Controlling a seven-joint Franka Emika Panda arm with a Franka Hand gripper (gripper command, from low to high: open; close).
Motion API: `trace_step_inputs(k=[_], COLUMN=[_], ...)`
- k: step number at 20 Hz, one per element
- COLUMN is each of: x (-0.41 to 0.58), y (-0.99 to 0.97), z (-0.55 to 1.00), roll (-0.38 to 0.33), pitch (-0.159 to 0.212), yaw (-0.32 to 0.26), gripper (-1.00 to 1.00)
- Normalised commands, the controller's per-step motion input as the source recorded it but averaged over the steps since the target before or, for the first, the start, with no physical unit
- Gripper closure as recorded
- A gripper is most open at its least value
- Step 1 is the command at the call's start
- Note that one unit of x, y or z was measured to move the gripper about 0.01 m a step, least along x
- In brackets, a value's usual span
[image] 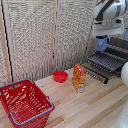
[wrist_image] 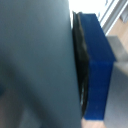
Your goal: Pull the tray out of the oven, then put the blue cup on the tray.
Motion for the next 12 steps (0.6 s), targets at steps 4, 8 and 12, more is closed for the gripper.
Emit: trace_step_inputs(k=[4, 8, 12], x=[0.054, 0.000, -0.147], y=[-0.24, 0.02, 0.06], z=[-0.32, -0.33, -0.21], roll=[-0.045, -0.022, 0.009], pitch=[-0.005, 0.004, 0.009], yaw=[-0.258, -0.370, -0.240], gripper=[1.00, 1.00, 1.00])
